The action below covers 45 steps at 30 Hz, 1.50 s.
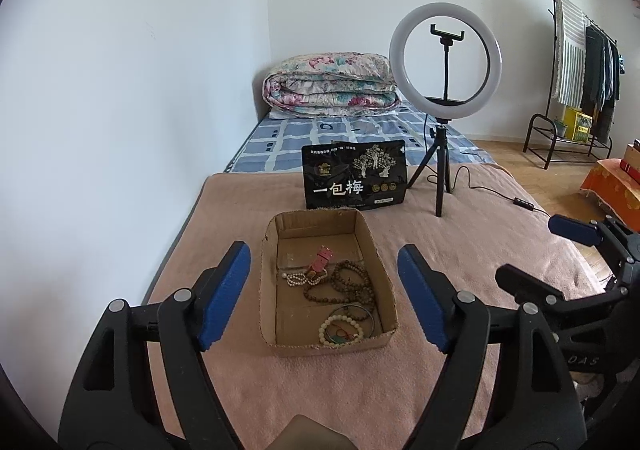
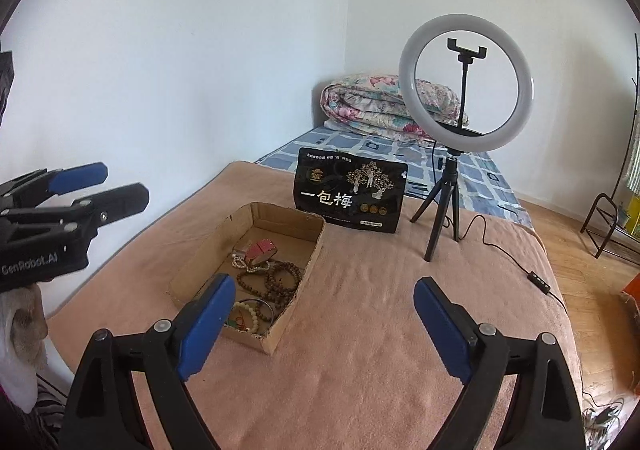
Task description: Organize jewelry
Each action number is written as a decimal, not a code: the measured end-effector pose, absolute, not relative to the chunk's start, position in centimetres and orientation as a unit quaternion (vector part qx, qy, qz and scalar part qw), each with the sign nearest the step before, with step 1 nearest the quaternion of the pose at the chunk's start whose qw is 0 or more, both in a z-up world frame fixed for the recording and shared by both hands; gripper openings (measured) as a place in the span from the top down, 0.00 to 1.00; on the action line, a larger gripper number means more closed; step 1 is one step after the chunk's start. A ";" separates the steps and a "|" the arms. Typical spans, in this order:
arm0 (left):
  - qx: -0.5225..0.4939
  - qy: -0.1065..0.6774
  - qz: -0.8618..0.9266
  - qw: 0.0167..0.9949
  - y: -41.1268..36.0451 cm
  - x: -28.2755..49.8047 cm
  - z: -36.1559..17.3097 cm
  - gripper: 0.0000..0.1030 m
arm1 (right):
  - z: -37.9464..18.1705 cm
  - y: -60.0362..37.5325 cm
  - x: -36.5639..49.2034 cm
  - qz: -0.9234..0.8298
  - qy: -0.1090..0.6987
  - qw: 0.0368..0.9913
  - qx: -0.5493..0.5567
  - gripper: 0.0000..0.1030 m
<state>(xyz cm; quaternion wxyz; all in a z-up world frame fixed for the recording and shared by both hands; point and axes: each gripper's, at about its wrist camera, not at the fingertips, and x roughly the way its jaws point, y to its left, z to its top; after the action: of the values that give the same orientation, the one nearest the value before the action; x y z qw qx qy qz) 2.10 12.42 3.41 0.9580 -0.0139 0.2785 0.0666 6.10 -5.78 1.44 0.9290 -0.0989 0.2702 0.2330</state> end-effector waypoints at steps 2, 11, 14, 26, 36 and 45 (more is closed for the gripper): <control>-0.021 0.286 0.064 0.956 12.0 1.7 3.0 0.24 | 1.7 -6.2 6.0 0.229 0.266 0.931 -0.097 0.06; -0.008 0.292 0.086 0.953 10.9 0.9 2.5 0.18 | 1.5 -7.4 5.8 0.212 0.255 0.939 -0.094 0.00; -0.004 0.277 0.091 0.956 10.6 0.5 2.8 0.01 | 1.4 -7.8 5.9 0.211 0.259 0.938 -0.090 0.00; 0.013 0.281 0.089 0.956 9.5 1.0 2.6 0.00 | 0.6 -8.5 7.2 0.200 0.274 0.937 -0.081 0.00; 0.010 0.283 0.089 0.955 9.6 1.1 2.5 0.00 | 0.2 -8.5 7.5 0.199 0.280 0.936 -0.077 0.00; 0.008 0.284 0.089 0.955 9.8 1.1 2.4 0.00 | 0.2 -8.5 7.1 0.195 0.276 0.937 -0.084 0.00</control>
<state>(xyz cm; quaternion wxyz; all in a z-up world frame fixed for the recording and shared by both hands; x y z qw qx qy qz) 1.10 9.80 2.37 0.9547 0.0084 0.2837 0.0894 7.13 -8.51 0.20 0.9373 -0.0836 0.2764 0.1951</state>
